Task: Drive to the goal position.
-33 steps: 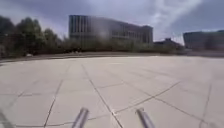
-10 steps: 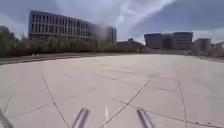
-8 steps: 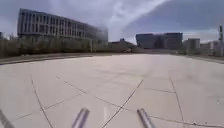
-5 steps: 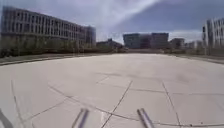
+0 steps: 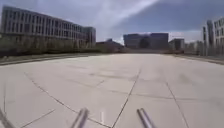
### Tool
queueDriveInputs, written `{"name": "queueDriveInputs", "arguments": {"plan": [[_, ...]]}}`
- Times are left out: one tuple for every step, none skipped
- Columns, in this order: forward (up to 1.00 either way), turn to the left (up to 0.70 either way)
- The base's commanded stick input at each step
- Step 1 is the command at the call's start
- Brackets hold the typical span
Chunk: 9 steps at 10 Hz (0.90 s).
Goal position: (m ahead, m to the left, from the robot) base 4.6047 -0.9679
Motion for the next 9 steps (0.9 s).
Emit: {"name": "queueDriveInputs", "arguments": {"plan": [[0.5, 0.0], [0.5, 0.0], [0.5, 0.0], [0.5, 0.0], [0.5, 0.0], [0.5, 0.0], [0.5, 0.0], [0.5, 0.0], [0.5, 0.0]]}}
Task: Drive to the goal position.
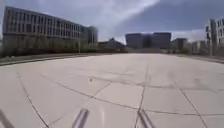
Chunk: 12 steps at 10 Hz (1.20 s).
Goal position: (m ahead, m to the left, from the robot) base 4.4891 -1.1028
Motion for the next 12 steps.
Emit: {"name": "queueDriveInputs", "arguments": {"plan": [[0.5, 0.0], [0.5, 0.0], [0.5, -0.26], [0.5, -0.5], [0.5, -0.5], [0.5, -0.5], [0.5, -0.5], [0.5, -0.48], [0.5, -0.44], [0.5, 0.0], [0.5, 0.0], [0.5, 0.0]]}}
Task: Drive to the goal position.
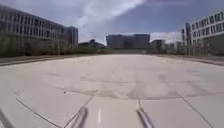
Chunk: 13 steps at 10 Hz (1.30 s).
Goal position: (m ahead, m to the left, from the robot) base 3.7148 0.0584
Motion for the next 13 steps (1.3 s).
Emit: {"name": "queueDriveInputs", "arguments": {"plan": [[0.5, 0.0], [0.5, 0.0], [0.5, 0.0], [0.5, 0.0], [0.5, 0.0], [0.5, 0.0], [0.5, 0.0], [0.5, 0.0], [0.5, 0.0], [0.5, 0.0], [0.5, 0.0], [0.5, 0.0], [0.5, 0.0]]}}
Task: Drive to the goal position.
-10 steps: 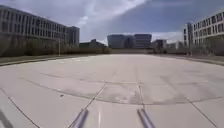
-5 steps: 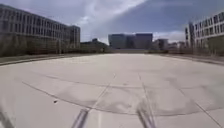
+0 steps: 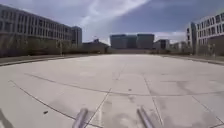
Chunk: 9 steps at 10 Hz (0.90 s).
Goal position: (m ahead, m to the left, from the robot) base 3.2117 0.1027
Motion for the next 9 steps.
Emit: {"name": "queueDriveInputs", "arguments": {"plan": [[0.5, 0.0], [0.5, 0.0], [0.5, 0.0], [0.5, 0.0], [0.5, 0.0], [0.5, 0.0], [0.5, 0.0], [0.5, 0.0], [0.5, 0.0]]}}
